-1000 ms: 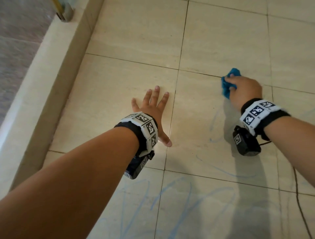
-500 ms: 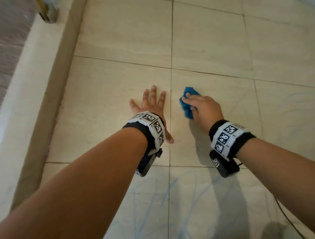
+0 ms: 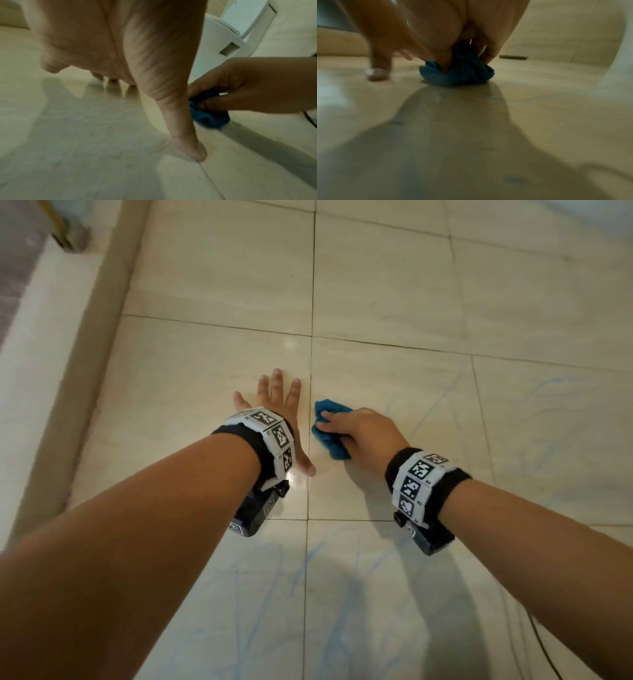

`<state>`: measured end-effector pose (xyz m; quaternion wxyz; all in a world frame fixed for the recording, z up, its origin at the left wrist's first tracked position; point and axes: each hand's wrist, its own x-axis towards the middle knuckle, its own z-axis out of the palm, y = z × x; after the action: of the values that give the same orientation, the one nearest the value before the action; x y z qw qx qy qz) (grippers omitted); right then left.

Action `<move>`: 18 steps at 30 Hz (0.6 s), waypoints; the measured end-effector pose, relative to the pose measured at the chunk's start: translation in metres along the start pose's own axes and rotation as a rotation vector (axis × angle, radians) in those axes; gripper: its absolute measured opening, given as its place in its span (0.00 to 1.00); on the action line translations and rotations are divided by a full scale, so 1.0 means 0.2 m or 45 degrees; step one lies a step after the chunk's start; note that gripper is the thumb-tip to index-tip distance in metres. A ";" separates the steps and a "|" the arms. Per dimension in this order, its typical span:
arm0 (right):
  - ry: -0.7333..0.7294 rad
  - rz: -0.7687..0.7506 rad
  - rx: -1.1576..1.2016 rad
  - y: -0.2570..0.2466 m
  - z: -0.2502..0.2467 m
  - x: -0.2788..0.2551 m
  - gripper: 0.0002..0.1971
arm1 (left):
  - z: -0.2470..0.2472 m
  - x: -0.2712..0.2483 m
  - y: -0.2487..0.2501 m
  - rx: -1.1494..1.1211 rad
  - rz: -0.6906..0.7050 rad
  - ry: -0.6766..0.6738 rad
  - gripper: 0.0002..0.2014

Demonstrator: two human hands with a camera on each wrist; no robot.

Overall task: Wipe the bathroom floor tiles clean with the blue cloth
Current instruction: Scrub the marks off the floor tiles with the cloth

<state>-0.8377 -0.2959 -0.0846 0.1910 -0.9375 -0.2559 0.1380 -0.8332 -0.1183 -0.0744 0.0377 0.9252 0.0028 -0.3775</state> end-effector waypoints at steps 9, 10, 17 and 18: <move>0.055 -0.066 0.031 0.12 0.06 -0.11 0.21 | 0.16 -0.12 0.21 0.060 0.044 -0.027 0.76; 0.041 -0.080 0.078 0.13 0.05 -0.11 0.20 | 0.15 -0.12 0.21 0.068 0.028 -0.040 0.77; 0.075 0.116 0.189 0.17 -0.01 -0.11 0.17 | 0.12 -0.12 0.25 0.039 -0.037 -0.077 0.78; 0.024 0.075 0.180 0.16 -0.01 -0.12 0.17 | 0.12 -0.11 0.25 0.045 -0.042 -0.072 0.79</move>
<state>-0.8431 -0.3344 -0.0921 0.2550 -0.9302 -0.2159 0.1523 -0.8642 -0.1686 -0.0726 0.0153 0.9146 0.0102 -0.4040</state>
